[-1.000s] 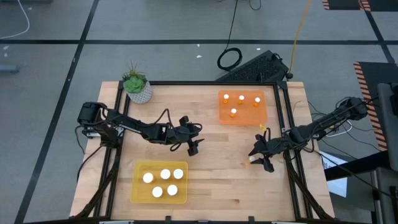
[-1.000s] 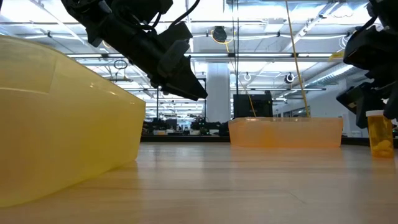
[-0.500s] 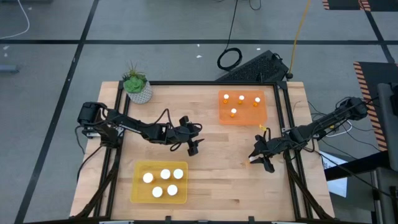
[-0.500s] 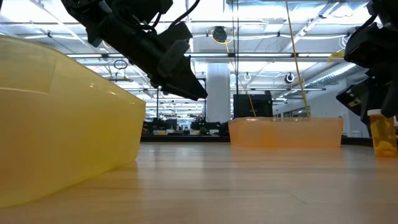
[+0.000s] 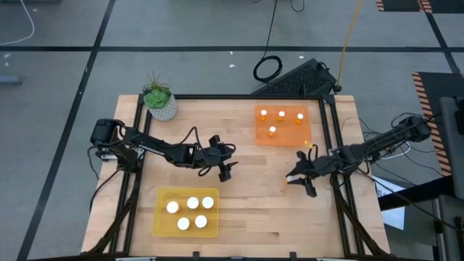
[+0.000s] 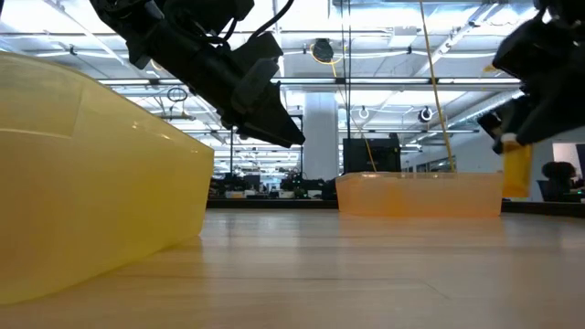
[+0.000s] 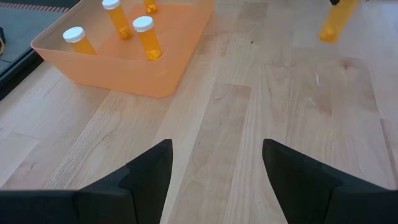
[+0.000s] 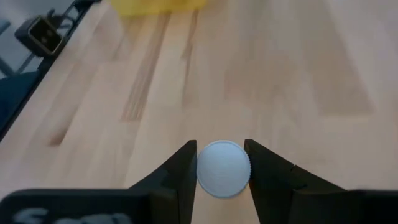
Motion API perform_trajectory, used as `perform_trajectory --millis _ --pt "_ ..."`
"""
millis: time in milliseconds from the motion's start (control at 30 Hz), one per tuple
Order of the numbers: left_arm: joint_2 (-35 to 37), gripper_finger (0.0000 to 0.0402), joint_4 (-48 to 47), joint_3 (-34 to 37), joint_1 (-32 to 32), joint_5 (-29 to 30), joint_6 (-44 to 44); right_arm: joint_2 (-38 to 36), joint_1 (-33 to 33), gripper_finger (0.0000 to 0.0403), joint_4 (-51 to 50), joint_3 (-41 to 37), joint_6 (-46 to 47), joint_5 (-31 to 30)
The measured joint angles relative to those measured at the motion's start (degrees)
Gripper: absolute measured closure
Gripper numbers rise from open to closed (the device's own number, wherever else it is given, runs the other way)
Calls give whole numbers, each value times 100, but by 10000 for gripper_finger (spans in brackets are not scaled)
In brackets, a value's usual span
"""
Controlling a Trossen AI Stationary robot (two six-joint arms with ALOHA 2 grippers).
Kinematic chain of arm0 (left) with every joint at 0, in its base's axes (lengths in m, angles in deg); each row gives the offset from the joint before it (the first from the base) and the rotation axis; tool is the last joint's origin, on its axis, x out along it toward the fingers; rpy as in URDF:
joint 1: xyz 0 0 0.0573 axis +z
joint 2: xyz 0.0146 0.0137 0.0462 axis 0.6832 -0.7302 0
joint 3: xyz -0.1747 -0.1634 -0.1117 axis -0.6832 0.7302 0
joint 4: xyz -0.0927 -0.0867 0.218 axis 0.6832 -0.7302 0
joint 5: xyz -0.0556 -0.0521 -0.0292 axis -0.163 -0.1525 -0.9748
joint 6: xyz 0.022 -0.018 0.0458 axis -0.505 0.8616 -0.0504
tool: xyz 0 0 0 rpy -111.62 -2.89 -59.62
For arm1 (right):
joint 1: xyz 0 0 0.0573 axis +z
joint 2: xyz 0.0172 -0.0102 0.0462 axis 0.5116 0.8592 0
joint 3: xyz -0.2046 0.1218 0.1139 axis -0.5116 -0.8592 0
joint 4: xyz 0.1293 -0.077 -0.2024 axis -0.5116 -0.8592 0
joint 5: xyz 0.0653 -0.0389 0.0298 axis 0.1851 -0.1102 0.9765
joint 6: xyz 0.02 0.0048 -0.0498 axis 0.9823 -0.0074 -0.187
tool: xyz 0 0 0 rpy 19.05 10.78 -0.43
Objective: Pick and place medicine bottles into bin by pill shape (circle, oval)
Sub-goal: Put the small pill bottle into the orange bin
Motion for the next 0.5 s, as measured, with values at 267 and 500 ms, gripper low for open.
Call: perform_trajectory --millis 267,500 --pt "0 151 1 0 0 1 -79 -31 -814 286 -4 449 -864 -10" --pt "0 151 0 0 0 2 -108 -31 -1962 285 -363 847 -1129 15"
